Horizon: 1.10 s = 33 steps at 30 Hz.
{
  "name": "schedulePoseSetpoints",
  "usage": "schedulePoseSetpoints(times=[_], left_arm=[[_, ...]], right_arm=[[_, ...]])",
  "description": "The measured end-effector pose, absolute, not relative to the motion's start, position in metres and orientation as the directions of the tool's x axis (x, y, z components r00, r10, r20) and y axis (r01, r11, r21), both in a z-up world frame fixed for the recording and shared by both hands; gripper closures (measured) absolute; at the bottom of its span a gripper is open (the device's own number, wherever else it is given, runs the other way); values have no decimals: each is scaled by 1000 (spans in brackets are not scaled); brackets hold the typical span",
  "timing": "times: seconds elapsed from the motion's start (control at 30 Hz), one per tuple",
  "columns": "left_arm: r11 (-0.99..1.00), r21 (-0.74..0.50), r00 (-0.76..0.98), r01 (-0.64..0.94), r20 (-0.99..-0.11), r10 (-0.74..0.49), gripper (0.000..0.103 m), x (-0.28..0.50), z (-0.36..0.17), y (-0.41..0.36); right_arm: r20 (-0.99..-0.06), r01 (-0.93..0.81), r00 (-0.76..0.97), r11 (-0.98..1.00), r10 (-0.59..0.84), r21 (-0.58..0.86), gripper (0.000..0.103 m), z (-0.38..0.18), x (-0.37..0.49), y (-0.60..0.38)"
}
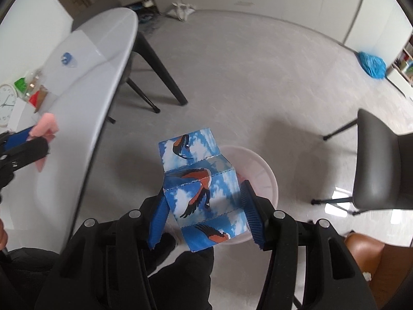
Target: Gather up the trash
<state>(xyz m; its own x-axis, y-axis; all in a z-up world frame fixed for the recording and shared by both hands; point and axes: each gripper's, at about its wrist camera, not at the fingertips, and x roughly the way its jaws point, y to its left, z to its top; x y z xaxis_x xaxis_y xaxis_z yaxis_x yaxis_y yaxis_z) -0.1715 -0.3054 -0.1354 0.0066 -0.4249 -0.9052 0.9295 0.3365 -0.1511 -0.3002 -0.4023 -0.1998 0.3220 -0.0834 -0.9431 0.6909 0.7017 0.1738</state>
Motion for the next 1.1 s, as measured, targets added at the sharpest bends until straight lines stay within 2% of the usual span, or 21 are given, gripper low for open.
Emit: schedulePoseSetpoints(times=[0.03, 0.13, 0.53, 0.57, 0.6, 0.67, 0.7, 1.1], left_arm=[[329, -150, 3, 932, -907, -420, 64, -175, -137, -309], [312, -146, -6, 939, -912, -411, 64, -183, -140, -316], [220, -134, -41, 966, -925, -379, 63, -227, -148, -344], [208, -137, -49, 968, -924, -380, 56, -231, -148, -345], [196, -138, -55, 971, -923, -381, 38, -234, -148, -346], [176, -113, -36, 978, -920, -389, 14, -242, -145, -348], [162, -99, -26, 982, -915, -402, 10, -247, -142, -349], [148, -70, -4, 986, -913, -407, 8, -255, -137, -358]], right_arm=[[-945, 699, 312, 697, -93, 162, 25, -202, -302, -404], [-947, 719, 298, 682, -123, 138, 13, -203, -310, -410], [-939, 780, 278, 618, -204, 96, 4, -199, -352, -440], [-938, 784, 277, 614, -208, 95, 4, -199, -355, -442], [-937, 788, 276, 608, -213, 94, 4, -199, -359, -443], [-937, 794, 276, 600, -217, 95, 4, -198, -364, -445], [-937, 798, 273, 596, -219, 93, 4, -199, -367, -446], [-937, 800, 276, 592, -215, 100, 3, -197, -370, -447]])
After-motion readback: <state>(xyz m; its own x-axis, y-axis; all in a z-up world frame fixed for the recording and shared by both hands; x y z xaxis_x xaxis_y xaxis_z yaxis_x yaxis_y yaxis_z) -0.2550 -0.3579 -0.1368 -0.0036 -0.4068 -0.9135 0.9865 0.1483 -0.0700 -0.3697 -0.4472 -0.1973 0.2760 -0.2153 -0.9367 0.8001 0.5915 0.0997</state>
